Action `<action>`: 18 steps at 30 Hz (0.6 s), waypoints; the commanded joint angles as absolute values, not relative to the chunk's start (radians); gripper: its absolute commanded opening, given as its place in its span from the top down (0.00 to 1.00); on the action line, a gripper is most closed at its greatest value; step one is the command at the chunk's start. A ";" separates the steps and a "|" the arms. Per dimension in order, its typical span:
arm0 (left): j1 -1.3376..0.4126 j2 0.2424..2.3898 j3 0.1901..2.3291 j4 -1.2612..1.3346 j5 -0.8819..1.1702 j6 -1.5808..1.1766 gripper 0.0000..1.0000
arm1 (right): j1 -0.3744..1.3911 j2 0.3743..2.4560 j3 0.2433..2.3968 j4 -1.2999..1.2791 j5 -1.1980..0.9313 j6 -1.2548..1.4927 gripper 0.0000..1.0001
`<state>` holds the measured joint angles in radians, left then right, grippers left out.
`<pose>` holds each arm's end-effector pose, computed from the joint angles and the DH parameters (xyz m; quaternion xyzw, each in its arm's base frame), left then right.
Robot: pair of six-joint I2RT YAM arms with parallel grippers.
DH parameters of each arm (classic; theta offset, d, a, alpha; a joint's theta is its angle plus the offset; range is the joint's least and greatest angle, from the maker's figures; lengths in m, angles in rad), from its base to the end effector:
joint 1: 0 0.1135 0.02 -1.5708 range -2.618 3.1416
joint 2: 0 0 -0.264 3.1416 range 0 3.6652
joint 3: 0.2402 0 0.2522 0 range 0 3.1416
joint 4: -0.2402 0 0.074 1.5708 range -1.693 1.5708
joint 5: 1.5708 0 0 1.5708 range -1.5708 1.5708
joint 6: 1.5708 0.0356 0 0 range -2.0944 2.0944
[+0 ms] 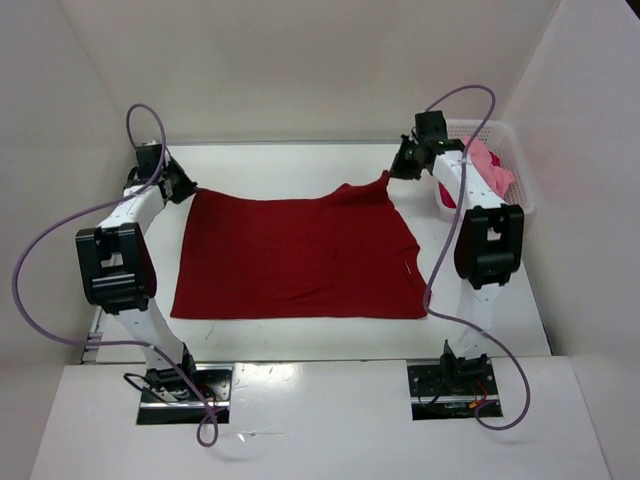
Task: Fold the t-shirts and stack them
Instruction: Fold the other side of the tshirt into a rectangle
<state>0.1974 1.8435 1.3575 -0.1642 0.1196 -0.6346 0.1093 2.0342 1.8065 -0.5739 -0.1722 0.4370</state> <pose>0.4154 0.0787 0.2402 -0.3371 0.8288 -0.1484 0.4213 0.4626 0.0569 0.2744 0.1188 0.9164 0.1776 0.3384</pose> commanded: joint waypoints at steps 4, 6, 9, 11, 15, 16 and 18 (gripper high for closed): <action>0.215 1.649 1.226 -0.146 0.120 -0.614 1.00 | 0.110 1.752 1.510 -0.494 -0.192 0.462 1.00; 0.224 1.586 1.164 -0.173 0.111 -0.614 1.00 | 0.110 1.645 1.410 -0.494 -0.183 0.471 1.00; 0.247 1.516 1.100 -0.201 0.110 -0.603 1.00 | 0.101 1.517 1.303 -0.517 -0.167 0.480 1.00; 0.274 1.471 1.072 -0.215 0.110 -0.603 1.00 | 0.101 1.436 1.227 -0.543 -0.167 0.480 1.00; 0.324 1.422 1.002 -0.238 0.126 -0.603 1.00 | 0.091 1.313 1.111 -0.610 -0.167 0.480 1.00; 0.333 1.411 0.991 -0.247 0.146 -0.603 1.00 | 0.078 1.292 1.068 -0.627 -0.182 0.480 1.00; 0.345 1.390 0.962 -0.258 0.146 -0.603 1.00 | 0.066 1.234 1.028 -0.672 -0.210 0.480 1.00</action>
